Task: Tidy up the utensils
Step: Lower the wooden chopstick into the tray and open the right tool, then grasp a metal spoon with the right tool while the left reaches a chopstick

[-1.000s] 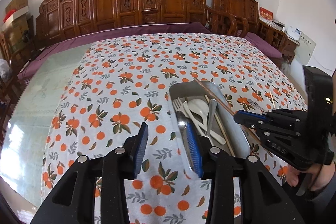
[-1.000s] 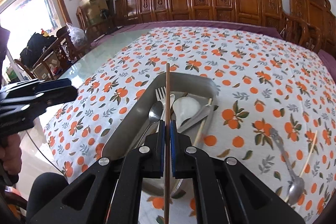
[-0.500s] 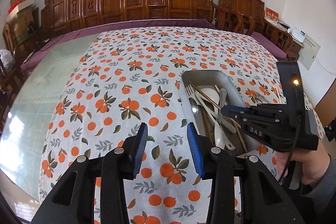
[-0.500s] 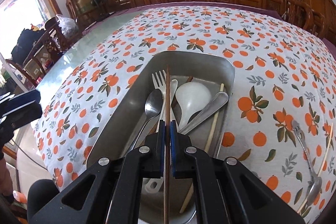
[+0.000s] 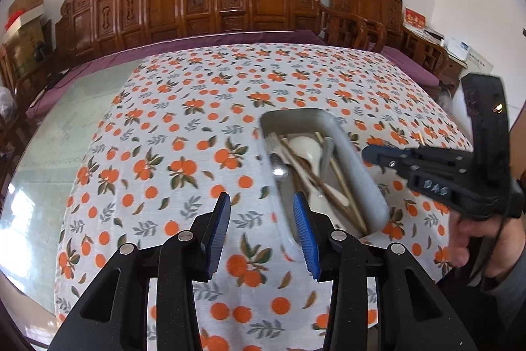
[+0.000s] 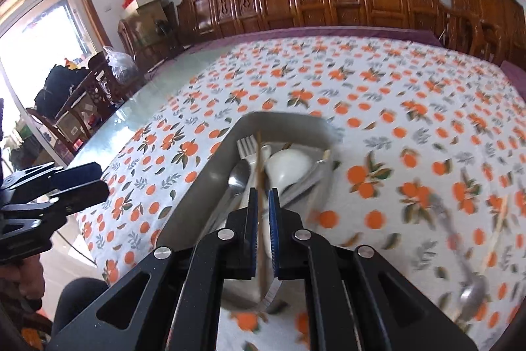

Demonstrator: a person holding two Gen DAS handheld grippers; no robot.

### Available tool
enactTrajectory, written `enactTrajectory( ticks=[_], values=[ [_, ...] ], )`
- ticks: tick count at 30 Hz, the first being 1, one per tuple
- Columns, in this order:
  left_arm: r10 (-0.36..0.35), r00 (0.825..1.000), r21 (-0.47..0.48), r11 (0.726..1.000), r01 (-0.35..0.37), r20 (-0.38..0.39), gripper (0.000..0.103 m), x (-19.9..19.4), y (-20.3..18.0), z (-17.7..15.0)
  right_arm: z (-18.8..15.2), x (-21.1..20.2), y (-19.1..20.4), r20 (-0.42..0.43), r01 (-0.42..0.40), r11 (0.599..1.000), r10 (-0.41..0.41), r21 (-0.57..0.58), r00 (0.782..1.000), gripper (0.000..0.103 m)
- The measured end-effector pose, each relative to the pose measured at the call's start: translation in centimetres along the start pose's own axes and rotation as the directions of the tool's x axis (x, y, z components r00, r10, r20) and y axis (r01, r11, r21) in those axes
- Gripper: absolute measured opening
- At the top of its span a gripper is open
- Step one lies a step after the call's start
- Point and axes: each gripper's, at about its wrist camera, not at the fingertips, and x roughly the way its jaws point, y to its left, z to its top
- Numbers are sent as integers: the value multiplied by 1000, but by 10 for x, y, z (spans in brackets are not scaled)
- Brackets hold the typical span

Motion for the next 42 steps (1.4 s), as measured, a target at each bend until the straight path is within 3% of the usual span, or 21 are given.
enactTrajectory(
  ticks=[4,9,14,19,26,38,40,42],
  values=[
    [-25,1000,29,999,25,3,42,0,-25,3,-2,-33,-21,27,35,999,-35,-24,999,9],
    [-58,998,50,997,58,8,47,2,-51,8,-9,-64,-57,30,136,988,-134,-69,990,9],
    [-81,997,57,995,80,14,53,5,-73,10,-25,-76,-103,-7,203,977,-204,-60,979,17],
    [-98,995,35,995,97,13,62,11,-86,10,-40,-62,-140,-95,208,977,-212,-48,973,19],
    [-106,994,40,994,106,-13,64,25,-105,4,-51,-31,-162,-187,175,984,-180,-40,966,19],
    [-119,992,64,990,122,-47,64,39,-128,3,-48,-3,-162,-299,169,978,-198,-120,933,19],
    [-124,991,68,990,127,-50,64,40,-133,3,-48,-1,-159,-303,182,971,-221,-152,927,9],
    [-127,990,75,988,131,-53,64,42,-138,4,-48,0,-155,-306,176,970,-221,-166,926,7]
  ],
)
